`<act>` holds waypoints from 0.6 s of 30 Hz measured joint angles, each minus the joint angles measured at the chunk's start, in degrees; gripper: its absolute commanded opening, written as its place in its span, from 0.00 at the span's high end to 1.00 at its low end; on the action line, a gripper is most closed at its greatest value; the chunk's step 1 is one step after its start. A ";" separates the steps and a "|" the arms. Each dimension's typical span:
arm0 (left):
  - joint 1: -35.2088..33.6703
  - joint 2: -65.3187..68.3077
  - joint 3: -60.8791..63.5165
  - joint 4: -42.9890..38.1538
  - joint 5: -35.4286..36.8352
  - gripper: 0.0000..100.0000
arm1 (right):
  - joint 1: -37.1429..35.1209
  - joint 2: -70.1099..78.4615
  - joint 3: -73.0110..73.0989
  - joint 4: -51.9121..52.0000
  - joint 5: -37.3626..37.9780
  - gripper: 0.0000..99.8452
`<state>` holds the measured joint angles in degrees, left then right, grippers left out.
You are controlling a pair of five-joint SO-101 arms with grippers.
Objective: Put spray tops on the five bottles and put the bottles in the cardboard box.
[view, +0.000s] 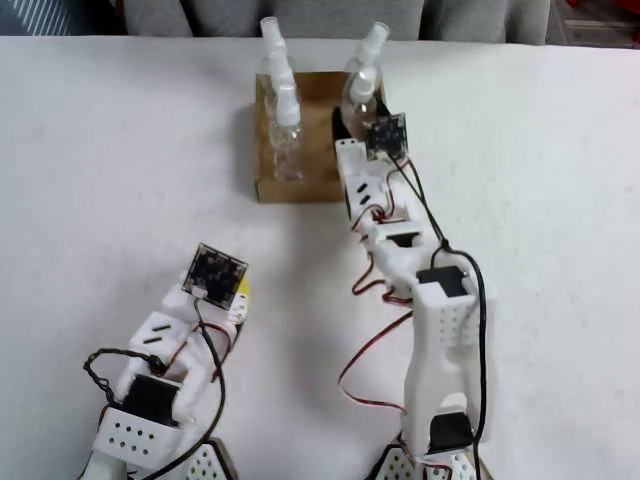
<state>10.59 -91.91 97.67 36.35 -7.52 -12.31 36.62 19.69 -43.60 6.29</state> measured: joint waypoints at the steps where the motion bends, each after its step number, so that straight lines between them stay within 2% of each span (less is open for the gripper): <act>1: 0.00 0.00 0.00 0.00 0.00 0.98 | 0.00 0.00 -0.26 0.44 0.09 0.98; 18: 0.00 0.00 0.00 0.00 0.00 0.98 | -0.09 -0.18 -1.58 4.75 0.62 0.98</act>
<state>10.59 -91.91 97.67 36.35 -7.52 -12.40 36.44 18.11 -38.86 6.90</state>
